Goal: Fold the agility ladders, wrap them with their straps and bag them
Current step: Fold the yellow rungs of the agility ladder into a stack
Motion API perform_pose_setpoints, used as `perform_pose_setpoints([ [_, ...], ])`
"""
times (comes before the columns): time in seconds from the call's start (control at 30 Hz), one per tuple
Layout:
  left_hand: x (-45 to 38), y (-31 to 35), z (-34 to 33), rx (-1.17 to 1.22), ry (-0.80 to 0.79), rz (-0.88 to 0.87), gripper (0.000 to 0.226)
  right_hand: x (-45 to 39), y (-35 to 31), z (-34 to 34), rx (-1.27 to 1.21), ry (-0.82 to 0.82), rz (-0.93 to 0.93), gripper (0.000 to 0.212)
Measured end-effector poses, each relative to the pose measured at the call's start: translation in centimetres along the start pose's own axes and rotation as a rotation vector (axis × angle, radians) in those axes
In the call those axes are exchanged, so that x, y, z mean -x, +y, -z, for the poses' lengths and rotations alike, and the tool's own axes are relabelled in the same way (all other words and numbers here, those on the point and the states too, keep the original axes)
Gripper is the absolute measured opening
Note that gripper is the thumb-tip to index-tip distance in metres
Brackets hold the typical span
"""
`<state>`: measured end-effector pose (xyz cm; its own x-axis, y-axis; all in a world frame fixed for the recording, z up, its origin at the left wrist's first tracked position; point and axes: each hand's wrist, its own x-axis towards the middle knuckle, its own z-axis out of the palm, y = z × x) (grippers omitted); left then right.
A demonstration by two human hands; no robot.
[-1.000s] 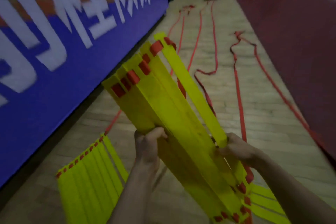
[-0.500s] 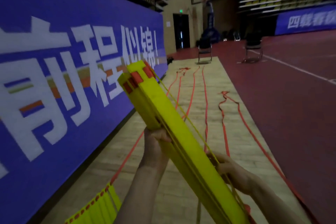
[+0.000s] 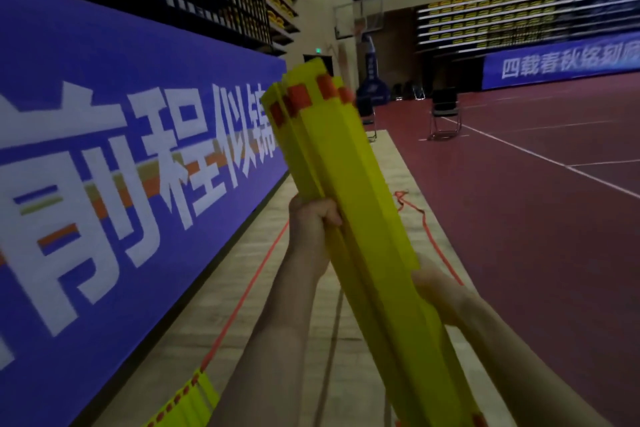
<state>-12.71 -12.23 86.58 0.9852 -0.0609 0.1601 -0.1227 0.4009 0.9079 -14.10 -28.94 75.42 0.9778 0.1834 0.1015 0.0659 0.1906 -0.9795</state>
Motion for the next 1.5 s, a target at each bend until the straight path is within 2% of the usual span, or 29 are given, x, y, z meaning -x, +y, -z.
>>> perform_pose_setpoints([
  [0.1, 1.0, 0.6, 0.1, -0.194, 0.115, -0.130, 0.031, 2.9, -2.4, -0.6, -0.012, -0.055, 0.106, 0.056],
  [0.17, 2.8, 1.1, -0.2, -0.264, 0.117, -0.224, 0.034, 4.0, -3.2, -0.8, 0.085, -0.010, 0.114, 0.065],
  [0.23, 4.6, 1.2, -0.3, -0.258, 0.120, -0.243, 0.036, 4.9, -3.8, -1.5, 0.138, 0.093, 0.135, 0.065],
  [0.33, 5.5, 0.8, -0.6, -0.251, 0.153, -0.289, 0.019, 6.3, -4.1, -2.3, 0.149, 0.299, 0.214, 0.051],
  [0.43, 6.6, 0.6, -1.2, -0.282, 0.158, -0.288, 0.024, 8.1, -4.1, -2.6, 0.127, 0.461, 0.230, 0.039],
  [0.53, 8.3, 0.8, -1.7, -0.319, 0.044, -0.319, 0.026, 10.1, -4.4, -2.4, 0.112, 0.546, 0.233, 0.040],
  [0.63, 9.3, 0.6, -2.4, -0.292, -0.029, -0.351, 0.031, 11.9, -5.0, -3.2, 0.150, 0.533, 0.234, 0.051],
  [0.77, 10.0, 0.0, -3.8, -0.167, -0.033, -0.216, 0.010, 13.3, -5.2, -5.5, 0.239, 0.375, 0.234, 0.054],
  [0.8, 10.5, 0.3, -4.0, -0.132, -0.041, -0.181, 0.018, 13.4, -5.1, -5.9, 0.249, 0.362, 0.244, 0.054],
  [0.9, 11.3, 1.0, -4.2, -0.068, -0.130, -0.029, 0.084, 13.7, -5.2, -6.7, 0.261, 0.402, 0.277, 0.061],
  [0.93, 11.3, 1.3, -4.3, -0.046, -0.181, -0.002, 0.096, 13.6, -5.2, -6.8, 0.263, 0.428, 0.295, 0.060],
  [1.0, 11.6, 1.8, -4.3, -0.059, -0.311, -0.003, 0.109, 13.5, -5.3, -7.0, 0.255, 0.480, 0.310, 0.051],
  [1.07, 11.4, 1.6, -4.0, -0.095, -0.341, -0.021, 0.115, 13.2, -5.3, -6.9, 0.244, 0.487, 0.315, 0.037],
  [1.13, 11.8, 1.9, -4.2, -0.154, -0.322, -0.067, 0.098, 13.3, -5.6, -6.9, 0.193, 0.455, 0.314, 0.031],
  [1.27, 11.6, 1.4, -4.8, -0.187, -0.215, -0.191, 0.052, 14.0, -6.0, -6.8, 0.060, 0.366, 0.272, 0.044],
  [1.47, 11.3, 1.2, -3.3, -0.207, -0.224, -0.229, 0.019, 14.6, -5.7, -4.7, 0.042, 0.451, 0.250, 0.055],
  [1.5, 11.1, 1.3, -3.0, -0.200, -0.210, -0.247, 0.022, 14.9, -5.8, -4.3, 0.025, 0.450, 0.245, 0.055],
])
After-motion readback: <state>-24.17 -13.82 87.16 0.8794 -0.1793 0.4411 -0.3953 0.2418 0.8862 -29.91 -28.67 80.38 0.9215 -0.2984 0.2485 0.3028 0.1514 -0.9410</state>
